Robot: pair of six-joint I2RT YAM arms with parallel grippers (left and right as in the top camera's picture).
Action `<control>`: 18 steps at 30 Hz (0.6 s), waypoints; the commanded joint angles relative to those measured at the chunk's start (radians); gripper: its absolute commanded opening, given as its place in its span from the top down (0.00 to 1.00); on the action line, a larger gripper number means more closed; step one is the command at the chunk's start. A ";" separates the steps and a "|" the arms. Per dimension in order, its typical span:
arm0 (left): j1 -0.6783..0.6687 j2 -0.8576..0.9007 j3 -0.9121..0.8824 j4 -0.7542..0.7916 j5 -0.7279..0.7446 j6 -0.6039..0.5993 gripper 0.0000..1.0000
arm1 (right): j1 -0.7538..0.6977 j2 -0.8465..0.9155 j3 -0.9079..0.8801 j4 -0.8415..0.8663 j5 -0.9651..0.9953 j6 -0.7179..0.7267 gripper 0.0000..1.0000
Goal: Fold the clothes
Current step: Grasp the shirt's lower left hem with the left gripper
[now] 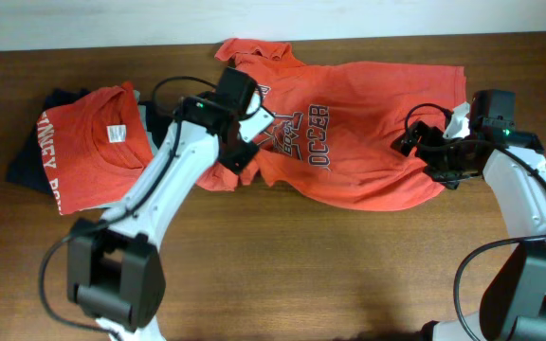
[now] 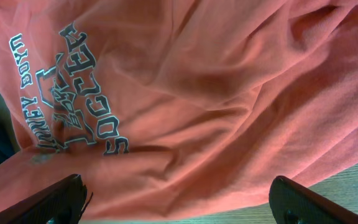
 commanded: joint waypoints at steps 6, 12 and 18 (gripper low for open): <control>0.047 0.113 -0.009 -0.085 -0.027 -0.052 0.64 | 0.001 -0.021 0.008 -0.005 -0.009 -0.011 0.01; 0.018 0.061 -0.008 -0.162 -0.011 -0.079 0.61 | 0.001 -0.021 0.008 -0.004 -0.008 -0.011 0.02; -0.057 0.051 -0.013 -0.186 0.039 -0.078 0.65 | 0.001 -0.021 0.008 -0.004 -0.008 -0.011 0.01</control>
